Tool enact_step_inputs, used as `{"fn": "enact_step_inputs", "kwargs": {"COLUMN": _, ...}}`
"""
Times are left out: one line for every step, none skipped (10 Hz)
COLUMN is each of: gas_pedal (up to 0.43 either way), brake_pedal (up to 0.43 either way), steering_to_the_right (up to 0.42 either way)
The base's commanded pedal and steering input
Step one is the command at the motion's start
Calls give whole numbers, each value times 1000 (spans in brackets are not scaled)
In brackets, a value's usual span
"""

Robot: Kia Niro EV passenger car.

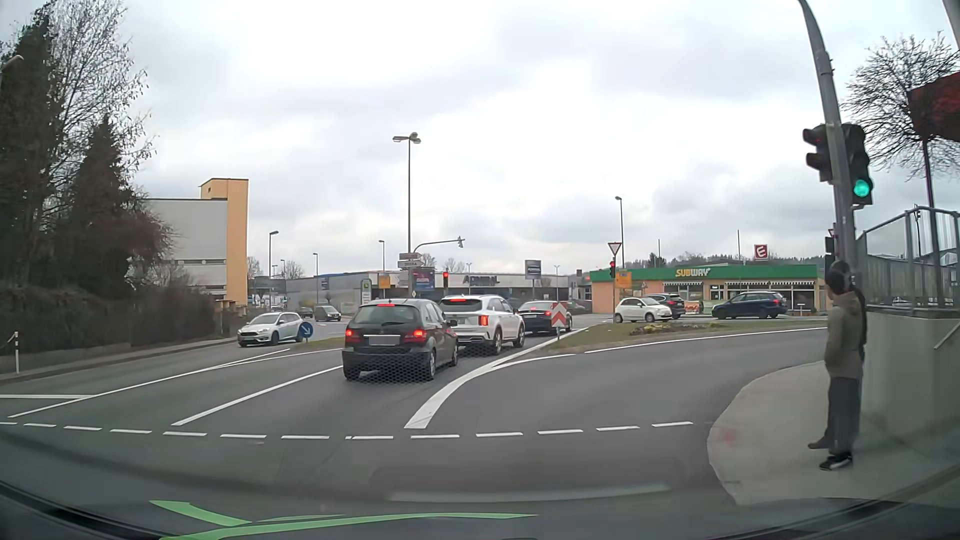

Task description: Follow the waypoints while adhering to traffic rules and regulations

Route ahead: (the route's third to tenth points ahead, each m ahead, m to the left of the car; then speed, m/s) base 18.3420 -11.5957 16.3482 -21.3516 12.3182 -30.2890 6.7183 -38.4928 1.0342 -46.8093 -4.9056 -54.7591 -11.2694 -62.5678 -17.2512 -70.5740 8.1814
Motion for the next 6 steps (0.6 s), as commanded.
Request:
{"fn": "enact_step_inputs", "kwargs": {"gas_pedal": 0, "brake_pedal": 232, "steering_to_the_right": 101}}
{"fn": "enact_step_inputs", "kwargs": {"gas_pedal": 0, "brake_pedal": 232, "steering_to_the_right": 119}}
{"fn": "enact_step_inputs", "kwargs": {"gas_pedal": 0, "brake_pedal": 232, "steering_to_the_right": 135}}
{"fn": "enact_step_inputs", "kwargs": {"gas_pedal": 0, "brake_pedal": 220, "steering_to_the_right": 153}}
{"fn": "enact_step_inputs", "kwargs": {"gas_pedal": 0, "brake_pedal": 213, "steering_to_the_right": 169}}
{"fn": "enact_step_inputs", "kwargs": {"gas_pedal": 0, "brake_pedal": 213, "steering_to_the_right": 184}}
